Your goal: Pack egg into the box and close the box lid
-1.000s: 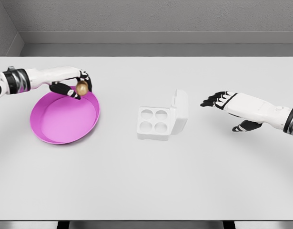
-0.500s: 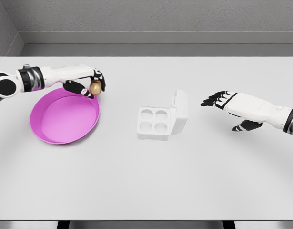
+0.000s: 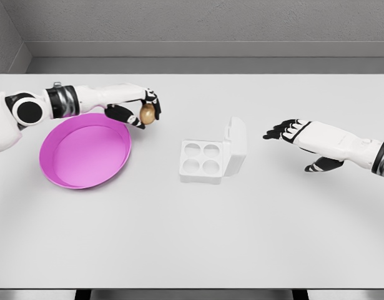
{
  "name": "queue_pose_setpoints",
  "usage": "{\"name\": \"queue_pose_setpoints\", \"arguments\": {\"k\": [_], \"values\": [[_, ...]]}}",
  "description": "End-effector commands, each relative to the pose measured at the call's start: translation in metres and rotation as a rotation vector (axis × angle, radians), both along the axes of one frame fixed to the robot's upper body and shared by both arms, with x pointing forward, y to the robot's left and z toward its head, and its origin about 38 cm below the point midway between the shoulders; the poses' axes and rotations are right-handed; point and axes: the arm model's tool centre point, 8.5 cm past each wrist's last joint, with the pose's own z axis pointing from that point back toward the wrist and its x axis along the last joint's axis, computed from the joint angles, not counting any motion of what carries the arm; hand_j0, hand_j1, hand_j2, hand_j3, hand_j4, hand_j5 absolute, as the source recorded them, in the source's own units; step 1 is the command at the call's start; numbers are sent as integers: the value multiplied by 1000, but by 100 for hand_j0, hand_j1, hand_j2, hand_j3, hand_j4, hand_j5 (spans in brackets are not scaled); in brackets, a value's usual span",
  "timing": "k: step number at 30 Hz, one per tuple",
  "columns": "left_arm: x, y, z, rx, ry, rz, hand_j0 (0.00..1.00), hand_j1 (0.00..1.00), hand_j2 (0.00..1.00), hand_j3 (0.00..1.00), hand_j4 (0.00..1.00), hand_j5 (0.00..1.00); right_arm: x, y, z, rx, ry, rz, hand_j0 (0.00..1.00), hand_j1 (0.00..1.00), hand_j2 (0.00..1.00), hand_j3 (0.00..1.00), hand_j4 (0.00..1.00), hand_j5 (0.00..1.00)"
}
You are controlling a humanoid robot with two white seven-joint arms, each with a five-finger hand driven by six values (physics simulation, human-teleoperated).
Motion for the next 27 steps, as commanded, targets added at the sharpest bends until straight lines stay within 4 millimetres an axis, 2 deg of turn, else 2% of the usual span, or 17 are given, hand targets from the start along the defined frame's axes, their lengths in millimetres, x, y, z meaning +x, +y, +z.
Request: {"name": "queue_pose_setpoints", "arguments": {"k": [1, 6, 9, 13, 18, 27], "values": [[0, -12, 1, -17, 2, -16, 43, 43, 43, 43, 43, 43, 0, 0, 1, 6, 1, -2, 100, 100, 100, 100, 100, 100], [-3, -33, 9, -37, -10, -67, 43, 43, 43, 43, 43, 43, 0, 0, 1, 6, 1, -2, 100, 100, 100, 100, 100, 100], [-2, -36, 13, -40, -18, -73, 43, 43, 43, 43, 43, 43, 0, -1, 1, 5, 2, -4, 100, 100, 100, 100, 100, 100], [-4, -58, 11, -53, -12, -113, 43, 43, 43, 43, 43, 43, 0, -1, 1, 5, 2, -4, 100, 100, 100, 100, 100, 100], [-10, -75, 13, -70, -11, -157, 42, 42, 42, 42, 42, 42, 0, -1, 1, 5, 2, -4, 100, 100, 100, 100, 100, 100], [-22, -89, 12, -80, -5, -208, 42, 42, 42, 42, 42, 42, 0, -1, 1, 5, 2, -4, 100, 100, 100, 100, 100, 100]]}}
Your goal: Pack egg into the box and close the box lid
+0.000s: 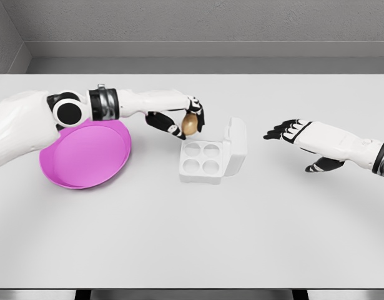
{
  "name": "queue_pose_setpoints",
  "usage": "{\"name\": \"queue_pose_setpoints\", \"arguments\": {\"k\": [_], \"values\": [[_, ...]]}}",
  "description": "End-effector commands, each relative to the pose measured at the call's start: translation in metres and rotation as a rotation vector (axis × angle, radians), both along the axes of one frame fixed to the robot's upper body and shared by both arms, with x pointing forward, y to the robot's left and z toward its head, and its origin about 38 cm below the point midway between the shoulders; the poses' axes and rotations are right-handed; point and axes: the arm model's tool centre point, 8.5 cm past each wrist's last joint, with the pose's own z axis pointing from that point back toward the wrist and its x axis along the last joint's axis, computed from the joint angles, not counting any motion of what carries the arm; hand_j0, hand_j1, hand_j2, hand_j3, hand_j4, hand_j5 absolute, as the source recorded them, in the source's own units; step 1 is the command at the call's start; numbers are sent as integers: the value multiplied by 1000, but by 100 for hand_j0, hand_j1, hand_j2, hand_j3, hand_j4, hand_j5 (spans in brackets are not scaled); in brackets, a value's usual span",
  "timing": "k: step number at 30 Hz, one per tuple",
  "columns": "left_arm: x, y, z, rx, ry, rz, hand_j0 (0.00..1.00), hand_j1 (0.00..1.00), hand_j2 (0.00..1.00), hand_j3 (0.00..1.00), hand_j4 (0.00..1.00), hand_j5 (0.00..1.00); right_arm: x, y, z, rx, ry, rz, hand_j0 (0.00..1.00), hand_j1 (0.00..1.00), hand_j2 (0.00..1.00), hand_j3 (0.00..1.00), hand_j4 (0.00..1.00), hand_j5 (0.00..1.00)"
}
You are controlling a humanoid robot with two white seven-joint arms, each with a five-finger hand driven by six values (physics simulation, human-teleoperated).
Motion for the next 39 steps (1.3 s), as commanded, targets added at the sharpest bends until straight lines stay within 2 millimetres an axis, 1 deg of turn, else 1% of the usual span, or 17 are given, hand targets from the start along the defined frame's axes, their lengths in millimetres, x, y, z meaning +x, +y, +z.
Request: {"name": "queue_pose_setpoints", "arguments": {"k": [1, 4, 8, 14, 17, 23, 27, 31, 32, 39], "values": [[-5, -6, 2, -10, 1, -20, 42, 42, 42, 42, 42, 42, 0, 0, 1, 6, 1, -2, 100, 100, 100, 100, 100, 100], [-9, -9, 3, -24, -37, -27, 41, 41, 41, 41, 41, 41, 0, 0, 1, 6, 1, -2, 100, 100, 100, 100, 100, 100], [-7, -9, 5, -43, -77, -13, 41, 41, 41, 41, 41, 41, 0, 0, 1, 6, 1, -2, 100, 100, 100, 100, 100, 100], [-11, -4, -3, 58, -56, -57, 41, 41, 41, 41, 41, 41, 0, 0, 0, 6, 3, -2, 100, 100, 100, 100, 100, 100], [-16, -2, -2, 102, -54, -89, 41, 41, 41, 41, 41, 41, 0, 0, 0, 6, 2, -1, 100, 100, 100, 100, 100, 100], [-19, -13, 10, 121, -81, -137, 41, 41, 41, 41, 41, 41, 0, 0, 0, 8, 2, -1, 100, 100, 100, 100, 100, 100], [-21, -19, 12, 118, -85, -152, 41, 41, 41, 41, 41, 41, 0, 0, 0, 8, 2, -1, 100, 100, 100, 100, 100, 100], [-24, -29, 10, 116, -82, -174, 41, 41, 41, 41, 41, 41, 0, 0, 0, 8, 2, -1, 100, 100, 100, 100, 100, 100], [-23, -30, 13, 116, -88, -176, 41, 41, 41, 41, 41, 41, -1, 0, 0, 8, 4, -1, 100, 100, 100, 100, 100, 100], [-26, -34, 14, 147, -90, -206, 41, 41, 41, 41, 41, 41, -1, 1, -2, 6, 6, 0, 100, 100, 100, 100, 100, 100]]}}
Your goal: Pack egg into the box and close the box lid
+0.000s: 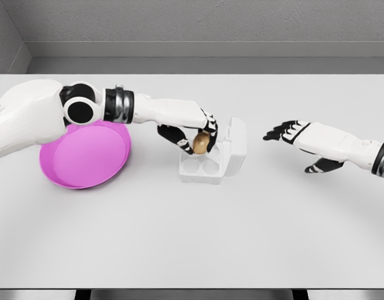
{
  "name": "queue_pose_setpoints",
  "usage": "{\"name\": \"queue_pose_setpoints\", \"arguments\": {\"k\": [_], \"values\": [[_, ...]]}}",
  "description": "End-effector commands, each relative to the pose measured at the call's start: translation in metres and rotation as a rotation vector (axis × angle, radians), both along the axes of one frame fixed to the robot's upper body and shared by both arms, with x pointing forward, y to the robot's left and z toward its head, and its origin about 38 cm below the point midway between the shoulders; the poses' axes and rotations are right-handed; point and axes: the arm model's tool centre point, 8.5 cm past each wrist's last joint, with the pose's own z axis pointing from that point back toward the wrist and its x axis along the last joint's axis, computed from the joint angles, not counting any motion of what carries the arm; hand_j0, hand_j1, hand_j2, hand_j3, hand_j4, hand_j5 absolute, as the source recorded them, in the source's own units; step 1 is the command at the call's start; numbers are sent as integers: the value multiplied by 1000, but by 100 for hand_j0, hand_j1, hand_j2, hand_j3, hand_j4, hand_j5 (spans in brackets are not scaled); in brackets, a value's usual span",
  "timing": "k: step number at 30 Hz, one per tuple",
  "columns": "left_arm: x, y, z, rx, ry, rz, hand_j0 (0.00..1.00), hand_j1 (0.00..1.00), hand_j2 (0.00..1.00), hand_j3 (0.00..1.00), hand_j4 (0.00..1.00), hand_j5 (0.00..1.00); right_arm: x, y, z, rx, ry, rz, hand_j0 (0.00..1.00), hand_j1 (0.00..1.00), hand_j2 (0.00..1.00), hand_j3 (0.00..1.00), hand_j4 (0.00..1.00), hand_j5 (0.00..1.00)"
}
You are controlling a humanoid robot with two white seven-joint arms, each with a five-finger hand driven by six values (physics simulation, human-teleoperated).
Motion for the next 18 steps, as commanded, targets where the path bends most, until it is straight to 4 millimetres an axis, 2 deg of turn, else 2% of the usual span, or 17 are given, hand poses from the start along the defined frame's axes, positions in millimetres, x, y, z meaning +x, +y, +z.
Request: {"name": "queue_pose_setpoints", "arguments": {"k": [1, 10, 18], "values": [[-2, -1, -4, 6, 12, -4, 41, 41, 41, 41, 41, 41, 0, -1, 1, 4, 2, -2, 100, 100, 100, 100, 100, 100], [-6, -7, -11, 42, 24, -31, 41, 41, 41, 41, 41, 41, 0, -1, 1, 4, 2, -2, 100, 100, 100, 100, 100, 100], [-4, -5, -13, 49, 26, -23, 41, 41, 41, 41, 41, 41, 0, 0, 1, 4, 1, -1, 100, 100, 100, 100, 100, 100]]}}
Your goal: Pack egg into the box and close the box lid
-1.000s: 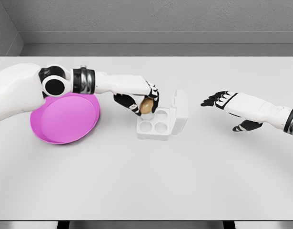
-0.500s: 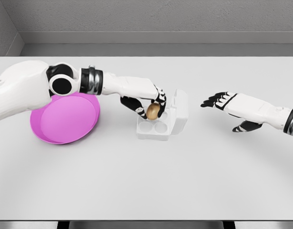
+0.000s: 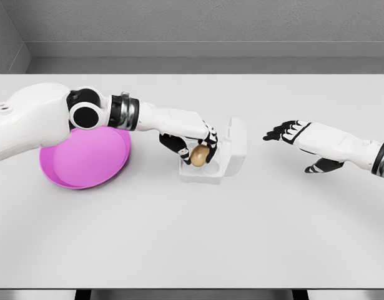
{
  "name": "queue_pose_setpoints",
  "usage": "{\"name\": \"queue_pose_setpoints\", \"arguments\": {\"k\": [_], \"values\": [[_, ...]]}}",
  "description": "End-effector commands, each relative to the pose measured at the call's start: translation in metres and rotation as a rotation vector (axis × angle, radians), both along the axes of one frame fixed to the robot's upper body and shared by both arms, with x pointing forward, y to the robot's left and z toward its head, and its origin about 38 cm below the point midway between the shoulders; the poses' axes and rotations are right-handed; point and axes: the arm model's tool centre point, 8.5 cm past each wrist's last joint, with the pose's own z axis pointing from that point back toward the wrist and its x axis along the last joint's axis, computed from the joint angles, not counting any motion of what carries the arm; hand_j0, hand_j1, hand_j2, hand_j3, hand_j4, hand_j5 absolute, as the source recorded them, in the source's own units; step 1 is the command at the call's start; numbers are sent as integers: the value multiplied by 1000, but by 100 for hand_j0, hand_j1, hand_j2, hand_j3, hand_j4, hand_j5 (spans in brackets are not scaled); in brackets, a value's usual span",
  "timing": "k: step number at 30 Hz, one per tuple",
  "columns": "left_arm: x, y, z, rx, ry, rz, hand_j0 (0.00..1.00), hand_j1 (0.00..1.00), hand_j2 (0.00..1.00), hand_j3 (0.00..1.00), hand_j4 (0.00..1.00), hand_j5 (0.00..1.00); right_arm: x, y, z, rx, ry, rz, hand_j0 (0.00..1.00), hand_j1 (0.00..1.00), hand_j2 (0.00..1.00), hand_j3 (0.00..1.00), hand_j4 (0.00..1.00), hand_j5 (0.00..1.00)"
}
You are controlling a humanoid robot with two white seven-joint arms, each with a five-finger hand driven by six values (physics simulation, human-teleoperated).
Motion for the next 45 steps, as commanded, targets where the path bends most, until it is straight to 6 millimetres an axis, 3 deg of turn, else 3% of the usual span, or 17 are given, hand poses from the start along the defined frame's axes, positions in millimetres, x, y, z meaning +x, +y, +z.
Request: {"name": "queue_pose_setpoints", "arguments": {"k": [1, 9, 16, 19, 21, 33, 35, 37, 41, 45], "values": [[1, 0, 1, -7, 2, 8, 41, 41, 41, 41, 41, 41, 0, 0, 1, 6, 1, -2, 100, 100, 100, 100, 100, 100], [12, 4, 0, 1, -5, 40, 41, 41, 41, 41, 41, 41, 0, 0, 1, 6, 1, -1, 100, 100, 100, 100, 100, 100], [12, -8, -1, -2, -5, 28, 41, 41, 41, 41, 41, 41, 0, 0, 1, 6, 1, -1, 100, 100, 100, 100, 100, 100], [13, -6, -3, 1, -3, 33, 48, 48, 48, 48, 48, 48, 0, 0, 1, 6, 1, -1, 100, 100, 100, 100, 100, 100], [12, -6, -4, 5, -2, 31, 58, 58, 58, 58, 58, 58, -1, 1, 1, 6, 0, 1, 100, 100, 100, 100, 100, 100], [12, 0, -7, 10, 3, 41, 61, 61, 61, 61, 61, 61, 0, 0, 1, 6, 1, -1, 100, 100, 100, 100, 100, 100], [13, 3, -7, 13, 3, 45, 74, 74, 74, 74, 74, 74, 0, 0, 1, 6, 1, -1, 100, 100, 100, 100, 100, 100], [12, 3, -7, 14, 2, 45, 98, 98, 98, 98, 98, 98, 0, 0, 1, 6, 1, -1, 100, 100, 100, 100, 100, 100], [14, 11, -9, 18, 4, 60, 100, 100, 100, 100, 100, 100, 0, 0, 1, 6, 1, -1, 100, 100, 100, 100, 100, 100], [16, 46, -16, 34, 18, 124, 100, 100, 100, 100, 100, 100, -1, 0, 1, 6, 1, -1, 100, 100, 100, 100, 100, 100]]}}
